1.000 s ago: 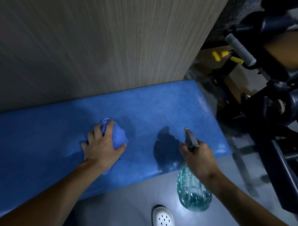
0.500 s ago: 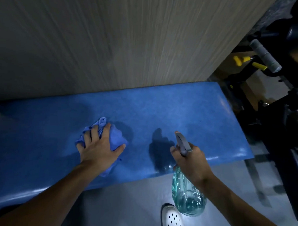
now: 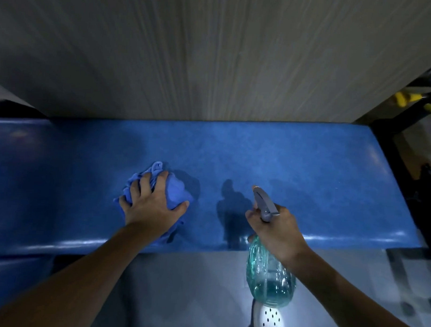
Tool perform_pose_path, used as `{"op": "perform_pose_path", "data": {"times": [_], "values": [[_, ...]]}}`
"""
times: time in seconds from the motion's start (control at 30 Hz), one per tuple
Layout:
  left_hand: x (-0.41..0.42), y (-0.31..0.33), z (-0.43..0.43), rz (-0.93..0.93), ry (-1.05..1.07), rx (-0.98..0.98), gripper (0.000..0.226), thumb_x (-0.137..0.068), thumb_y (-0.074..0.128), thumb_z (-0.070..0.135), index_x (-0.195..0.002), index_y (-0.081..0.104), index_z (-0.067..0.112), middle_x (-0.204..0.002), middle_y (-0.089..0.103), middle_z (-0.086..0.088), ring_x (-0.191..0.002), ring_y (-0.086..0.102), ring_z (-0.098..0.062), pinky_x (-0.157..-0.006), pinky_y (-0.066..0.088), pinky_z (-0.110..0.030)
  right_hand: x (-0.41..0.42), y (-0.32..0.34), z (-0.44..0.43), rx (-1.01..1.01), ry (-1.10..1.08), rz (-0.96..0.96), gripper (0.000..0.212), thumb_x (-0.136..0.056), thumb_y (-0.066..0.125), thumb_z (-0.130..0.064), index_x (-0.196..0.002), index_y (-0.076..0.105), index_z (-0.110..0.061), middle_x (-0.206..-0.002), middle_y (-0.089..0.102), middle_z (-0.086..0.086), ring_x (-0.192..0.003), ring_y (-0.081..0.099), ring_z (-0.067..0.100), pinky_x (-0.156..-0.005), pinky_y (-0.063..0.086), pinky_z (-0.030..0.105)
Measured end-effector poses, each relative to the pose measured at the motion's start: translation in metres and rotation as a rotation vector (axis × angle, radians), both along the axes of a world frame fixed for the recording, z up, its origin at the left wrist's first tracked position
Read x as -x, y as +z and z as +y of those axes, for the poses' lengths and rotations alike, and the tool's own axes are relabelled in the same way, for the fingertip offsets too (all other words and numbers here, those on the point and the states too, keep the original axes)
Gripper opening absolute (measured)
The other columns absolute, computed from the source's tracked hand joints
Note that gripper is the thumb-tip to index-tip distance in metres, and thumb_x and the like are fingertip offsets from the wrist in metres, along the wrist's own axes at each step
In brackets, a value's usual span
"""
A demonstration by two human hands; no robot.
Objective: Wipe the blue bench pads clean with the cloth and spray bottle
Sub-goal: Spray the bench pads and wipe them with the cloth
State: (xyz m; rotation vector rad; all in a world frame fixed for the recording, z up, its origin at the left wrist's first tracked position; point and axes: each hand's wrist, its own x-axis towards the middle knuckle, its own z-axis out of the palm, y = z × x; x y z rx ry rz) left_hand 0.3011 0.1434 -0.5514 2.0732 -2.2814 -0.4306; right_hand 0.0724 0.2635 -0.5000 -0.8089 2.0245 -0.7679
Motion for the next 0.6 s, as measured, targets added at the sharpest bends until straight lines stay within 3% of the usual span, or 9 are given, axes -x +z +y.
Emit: {"op": "perform_pose_path", "data": {"times": [0.07,0.13,0.27,0.4,0.5,0.6], "values": [[-0.011,0.000,0.000,-0.012,0.014,0.000,0.089,-0.073,0.062,0.073,-0.147,0.025,0.040,-0.148,0.029,-0.002,-0.141,0.022,-0.029,-0.109,0.026,-0.061,-0.011,0.001,-0.006,0.008,0.014,-0.017,0.010,-0.087,0.068,-0.023,-0.080,0.065,-0.017,-0.068,0.061,0.006,-0.067,0.071,0.031,-0.063,0.057,0.033],[-0.021,0.001,0.000,-0.012,0.028,0.004,0.088,-0.074,0.061,0.072,-0.147,0.024,0.041,-0.150,0.027,0.000,-0.141,0.021,-0.028,-0.110,0.025,-0.061,-0.021,-0.003,-0.010,-0.005,0.048,0.007,0.001,-0.086,0.067,-0.029,-0.086,0.067,-0.028,-0.068,0.061,0.000,-0.065,0.071,0.027,-0.064,0.058,0.036],[-0.044,0.002,-0.002,-0.021,0.046,0.001,0.086,-0.074,0.060,0.072,-0.145,0.020,0.044,-0.154,0.023,0.004,-0.142,0.020,-0.026,-0.109,0.026,-0.062,-0.046,-0.006,-0.019,-0.028,0.065,0.000,0.023,-0.080,0.065,-0.039,-0.099,0.068,-0.026,-0.065,0.057,-0.004,-0.060,0.070,0.024,-0.061,0.056,0.035],[-0.071,0.002,-0.006,-0.013,0.081,-0.004,0.085,-0.072,0.059,0.072,-0.142,0.019,0.045,-0.154,0.023,0.006,-0.142,0.021,-0.024,-0.106,0.028,-0.065,-0.070,-0.002,-0.030,0.013,0.075,-0.109,0.009,-0.087,0.068,-0.023,-0.095,0.069,-0.019,-0.068,0.057,-0.002,-0.061,0.071,0.026,-0.059,0.055,0.028],[-0.093,0.003,-0.007,-0.013,0.116,-0.022,0.084,-0.072,0.059,0.073,-0.142,0.018,0.047,-0.155,0.021,0.007,-0.143,0.019,-0.024,-0.106,0.027,-0.066,-0.091,0.000,-0.042,0.000,0.134,-0.149,0.014,-0.089,0.067,-0.019,-0.096,0.066,-0.007,-0.066,0.057,-0.002,-0.054,0.070,0.026,-0.064,0.055,0.034],[-0.113,0.005,-0.009,-0.016,0.147,-0.047,0.083,-0.074,0.057,0.073,-0.142,0.015,0.048,-0.156,0.018,0.007,-0.143,0.017,-0.024,-0.108,0.024,-0.066,-0.116,-0.003,-0.054,-0.038,0.175,-0.095,0.019,-0.087,0.064,-0.027,-0.105,0.067,-0.021,-0.057,0.054,-0.009,-0.053,0.071,0.024,-0.068,0.058,0.037]]}}
